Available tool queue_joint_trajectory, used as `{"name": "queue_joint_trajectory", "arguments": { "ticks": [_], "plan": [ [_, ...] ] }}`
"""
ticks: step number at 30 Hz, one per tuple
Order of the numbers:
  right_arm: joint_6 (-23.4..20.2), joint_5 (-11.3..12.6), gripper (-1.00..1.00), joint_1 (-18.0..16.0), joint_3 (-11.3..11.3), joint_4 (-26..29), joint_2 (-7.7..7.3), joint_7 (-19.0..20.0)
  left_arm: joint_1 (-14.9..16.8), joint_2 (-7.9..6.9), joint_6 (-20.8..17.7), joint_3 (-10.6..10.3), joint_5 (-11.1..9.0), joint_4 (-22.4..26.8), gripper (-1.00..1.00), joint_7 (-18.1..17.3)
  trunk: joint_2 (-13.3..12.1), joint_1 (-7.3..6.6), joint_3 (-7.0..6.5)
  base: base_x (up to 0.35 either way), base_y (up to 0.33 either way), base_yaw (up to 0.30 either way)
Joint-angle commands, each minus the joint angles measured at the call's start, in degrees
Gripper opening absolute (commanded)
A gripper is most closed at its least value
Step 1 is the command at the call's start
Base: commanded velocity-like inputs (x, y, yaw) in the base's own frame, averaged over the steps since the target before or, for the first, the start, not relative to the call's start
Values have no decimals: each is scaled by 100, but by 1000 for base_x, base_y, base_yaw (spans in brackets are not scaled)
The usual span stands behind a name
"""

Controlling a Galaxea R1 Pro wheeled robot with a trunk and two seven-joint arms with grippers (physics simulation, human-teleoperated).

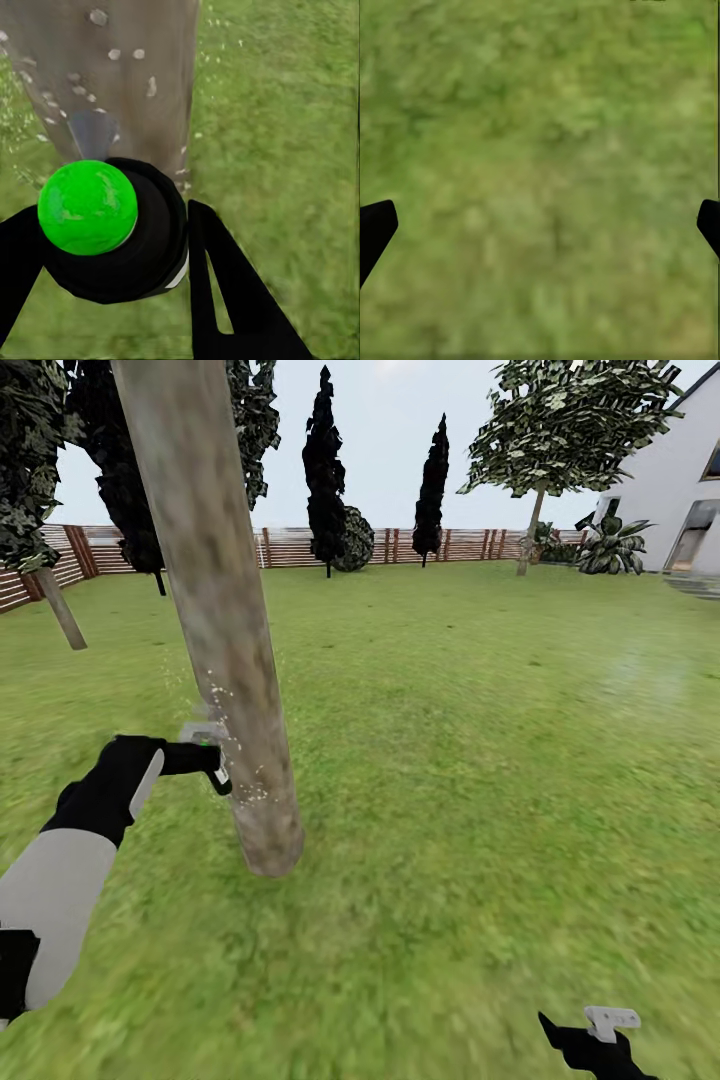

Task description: In the garden, pick up the pesticide atomizer on the floor and spray pesticide onto both trees until each tree trunk is fully covered.

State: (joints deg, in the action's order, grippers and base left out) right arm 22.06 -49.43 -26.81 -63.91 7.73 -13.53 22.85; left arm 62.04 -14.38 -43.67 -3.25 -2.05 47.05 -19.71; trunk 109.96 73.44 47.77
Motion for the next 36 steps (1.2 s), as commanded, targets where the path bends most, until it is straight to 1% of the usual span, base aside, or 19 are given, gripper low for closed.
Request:
{"name": "queue_joint_trajectory", "arguments": {
  "ticks": [1,2,3,5,7,8,10,11,12,13,14,18,26,36],
  "plan": [
    [0,-4,100,0,1,0,0,0,-232,22,14,12,15,-3,-100,2,0,0,-1,0,0,0],
    [0,-5,100,6,1,0,0,0,-493,38,338,16,16,-51,-100,2,0,0,-1,0,0,0],
    [0,-5,100,8,1,0,0,0,-563,40,507,17,19,-64,-100,2,0,0,-1,0,0,0],
    [0,-5,100,9,1,0,0,2,-700,41,631,17,27,-71,-100,5,0,0,-1,0,0,0],
    [0,-5,100,9,1,0,0,5,-935,47,680,12,44,-76,-100,13,0,0,-1,0,0,0],
    [0,-5,100,10,5,0,0,1,-1067,128,725,9,61,-104,-100,57,0,0,-1,0,0,0],
    [0,-5,100,14,2,0,0,4,-1132,288,923,14,84,-308,-100,108,0,0,-1,0,0,0],
    [0,-5,100,16,3,-3,0,6,-1141,403,990,15,92,-360,-100,155,0,0,-1,0,0,0],
    [0,-5,100,17,1,-1,0,8,-1147,604,1038,17,99,-398,-100,386,0,0,-1,0,0,0],
    [0,-5,100,17,1,0,0,8,-1149,701,1057,17,95,-409,-100,649,0,0,-1,0,0,0],
    [0,-5,100,17,1,0,0,8,-1149,733,1065,24,67,-408,-100,763,0,0,-1,0,0,0],
    [0,-5,100,16,6,-3,0,5,-1150,753,1065,42,44,-406,-100,870,0,0,-1,0,-44,19],
    [0,-5,100,16,10,-8,8,8,-1150,762,1071,52,44,-408,-100,932,0,0,-1,0,-262,241],
    [0,-5,100,18,10,-8,8,8,-1150,768,1063,52,54,-468,-100,959,0,0,-1,17,-273,30]
  ]
}}
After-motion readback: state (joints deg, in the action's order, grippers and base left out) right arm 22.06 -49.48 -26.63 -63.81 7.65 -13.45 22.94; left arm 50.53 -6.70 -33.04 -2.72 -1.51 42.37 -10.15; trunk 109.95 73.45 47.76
